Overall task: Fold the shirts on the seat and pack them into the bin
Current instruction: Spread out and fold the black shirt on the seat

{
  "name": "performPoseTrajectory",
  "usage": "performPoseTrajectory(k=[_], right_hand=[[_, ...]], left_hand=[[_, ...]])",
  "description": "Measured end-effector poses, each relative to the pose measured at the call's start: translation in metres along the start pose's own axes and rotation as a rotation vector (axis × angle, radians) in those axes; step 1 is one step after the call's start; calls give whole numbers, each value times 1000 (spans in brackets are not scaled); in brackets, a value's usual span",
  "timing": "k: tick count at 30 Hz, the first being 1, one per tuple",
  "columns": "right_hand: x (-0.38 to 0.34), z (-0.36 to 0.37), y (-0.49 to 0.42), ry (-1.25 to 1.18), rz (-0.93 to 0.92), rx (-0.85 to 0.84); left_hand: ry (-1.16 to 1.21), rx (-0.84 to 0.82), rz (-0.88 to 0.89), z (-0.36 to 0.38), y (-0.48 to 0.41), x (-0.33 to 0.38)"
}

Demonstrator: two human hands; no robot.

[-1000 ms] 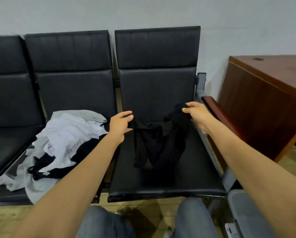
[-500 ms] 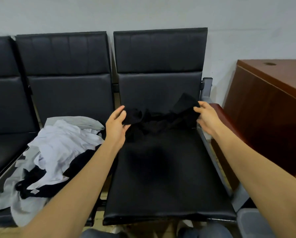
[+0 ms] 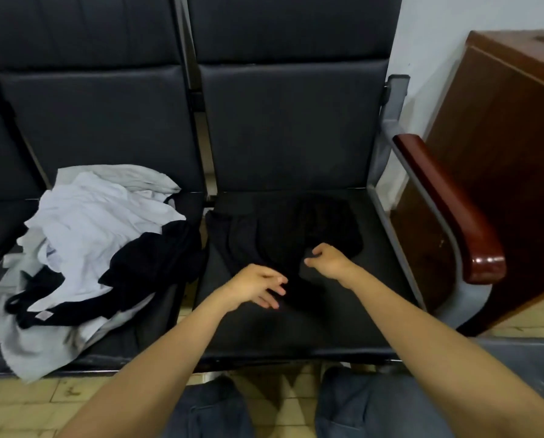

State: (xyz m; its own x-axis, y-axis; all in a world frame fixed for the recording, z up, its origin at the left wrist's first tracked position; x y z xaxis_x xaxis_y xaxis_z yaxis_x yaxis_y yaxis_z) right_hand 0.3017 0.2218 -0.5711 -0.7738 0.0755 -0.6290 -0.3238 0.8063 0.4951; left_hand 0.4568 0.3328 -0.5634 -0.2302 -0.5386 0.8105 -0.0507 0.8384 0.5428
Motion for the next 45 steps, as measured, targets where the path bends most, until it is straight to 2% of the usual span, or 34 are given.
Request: performPoseTrajectory(k=[2, 3, 5, 8, 10, 12, 14, 17, 19, 20, 22, 24, 25, 27, 29, 31, 32, 34, 36, 37, 39, 41, 43, 45], right_hand=[[-5, 13, -13, 3, -36, 46], [-9, 19, -19, 22, -65, 69], [-18, 33, -29, 101, -148, 83], [-25, 54, -39, 342, -213, -12], [-22, 63, -44, 477, -210, 2], [-14, 65, -47, 488, -232, 98], [-7, 58, -49, 287, -185, 216], [3, 29, -46, -199, -24, 434], [15, 5, -40, -308, 47, 520], [24, -4, -37, -270, 70, 530], [42, -13, -31, -105, 101, 509], [50, -8, -25, 71, 45, 478], [48, -2, -21, 133, -48, 466], [37, 17, -13, 211, -311, 406], [26, 39, -3, 320, -494, 220], [22, 56, 1, 496, -476, -21], [24, 60, 0, 582, -440, -70], [27, 60, -3, 626, -423, -9], [29, 56, -4, 580, -373, 95], [27, 53, -4, 542, -355, 117], [20, 51, 1, 376, -356, 90], [4, 50, 15, 165, -409, 4], [-14, 50, 32, 53, -463, -46], [-31, 47, 45, -39, -491, 0]], left_hand=[[-209, 331, 84, -18, -20, -7], [-372, 432, 109, -27, -30, -13], [-674, 420, 96, -43, -49, -29], [-902, 282, -5, -52, -66, -44], [-945, 299, 14, -50, -72, -49], [-933, 419, 69, -48, -73, -53], [-855, 437, 105, -44, -71, -54], [-591, 207, 158, -33, -59, -52], [-540, 131, 199, -27, -48, -56], [-629, 192, 230, -27, -45, -59], [-784, 433, 230, -31, -42, -68], [-711, 616, 106, -36, -41, -69], [-666, 644, 45, -39, -41, -69], [-701, 605, -61, -43, -44, -67], [-790, 556, -139, -47, -48, -67], [-885, 536, -191, -52, -49, -64], [-936, 522, -202, -54, -47, -62], [-977, 491, -173, -58, -41, -57], [-866, 478, -59, -63, -31, -52], [-732, 462, 9, -66, -26, -48], [-364, 395, 115, -70, -13, -34], [-82, 400, 185, -70, 1, -11], [98, 400, 257, -67, 15, 13], [224, 345, 337, -62, 27, 36]])
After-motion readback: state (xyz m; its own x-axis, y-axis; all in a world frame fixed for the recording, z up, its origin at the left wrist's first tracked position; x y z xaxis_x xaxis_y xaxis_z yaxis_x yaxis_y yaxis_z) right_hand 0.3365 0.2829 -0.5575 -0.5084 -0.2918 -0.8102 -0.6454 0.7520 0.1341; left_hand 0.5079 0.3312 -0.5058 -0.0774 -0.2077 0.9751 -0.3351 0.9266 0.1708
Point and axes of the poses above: each hand's wrist, its own y-axis away from the middle knuckle, its own z-axis out of the palm, x = y × z, the point moved 1 cm from there along -y, towards the middle knuckle, and after that the axes turned 2 degrees about z, right-handed, at the moved point
